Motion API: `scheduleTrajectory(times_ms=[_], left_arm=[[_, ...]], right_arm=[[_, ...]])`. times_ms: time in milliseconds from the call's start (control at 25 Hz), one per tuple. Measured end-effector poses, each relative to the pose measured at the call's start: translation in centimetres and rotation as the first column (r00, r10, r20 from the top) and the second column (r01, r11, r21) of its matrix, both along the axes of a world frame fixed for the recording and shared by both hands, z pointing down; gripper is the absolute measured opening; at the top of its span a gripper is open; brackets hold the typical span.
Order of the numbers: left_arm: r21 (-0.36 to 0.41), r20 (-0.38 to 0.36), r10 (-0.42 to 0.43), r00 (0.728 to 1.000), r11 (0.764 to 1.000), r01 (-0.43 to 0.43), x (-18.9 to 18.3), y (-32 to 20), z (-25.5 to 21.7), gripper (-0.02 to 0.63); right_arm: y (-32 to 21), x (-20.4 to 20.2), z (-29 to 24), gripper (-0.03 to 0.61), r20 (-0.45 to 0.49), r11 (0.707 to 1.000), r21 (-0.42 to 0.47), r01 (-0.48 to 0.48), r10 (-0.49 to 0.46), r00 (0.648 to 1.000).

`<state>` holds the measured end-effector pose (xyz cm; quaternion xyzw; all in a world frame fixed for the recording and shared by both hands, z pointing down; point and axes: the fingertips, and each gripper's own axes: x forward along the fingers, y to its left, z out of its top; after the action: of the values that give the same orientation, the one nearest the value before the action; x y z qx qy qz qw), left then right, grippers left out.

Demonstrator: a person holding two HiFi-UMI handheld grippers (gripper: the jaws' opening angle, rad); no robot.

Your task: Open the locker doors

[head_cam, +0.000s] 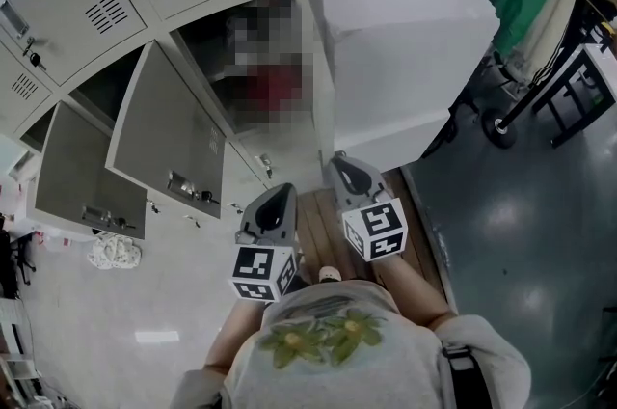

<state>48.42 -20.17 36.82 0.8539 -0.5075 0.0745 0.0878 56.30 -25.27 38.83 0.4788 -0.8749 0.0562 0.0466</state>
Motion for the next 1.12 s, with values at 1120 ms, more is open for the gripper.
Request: scheduleTrajectory(times_ms=[1120], left_arm=[[0.13, -0.003, -0.153, 0.988, 0.98, 0.152, -5.2, 0.5, -4.6, 0.028]], right_arm=[[3.3, -8.8, -7.9, 0.029, 0.077, 0.941, 0.207, 0.266, -0.287, 0.955]])
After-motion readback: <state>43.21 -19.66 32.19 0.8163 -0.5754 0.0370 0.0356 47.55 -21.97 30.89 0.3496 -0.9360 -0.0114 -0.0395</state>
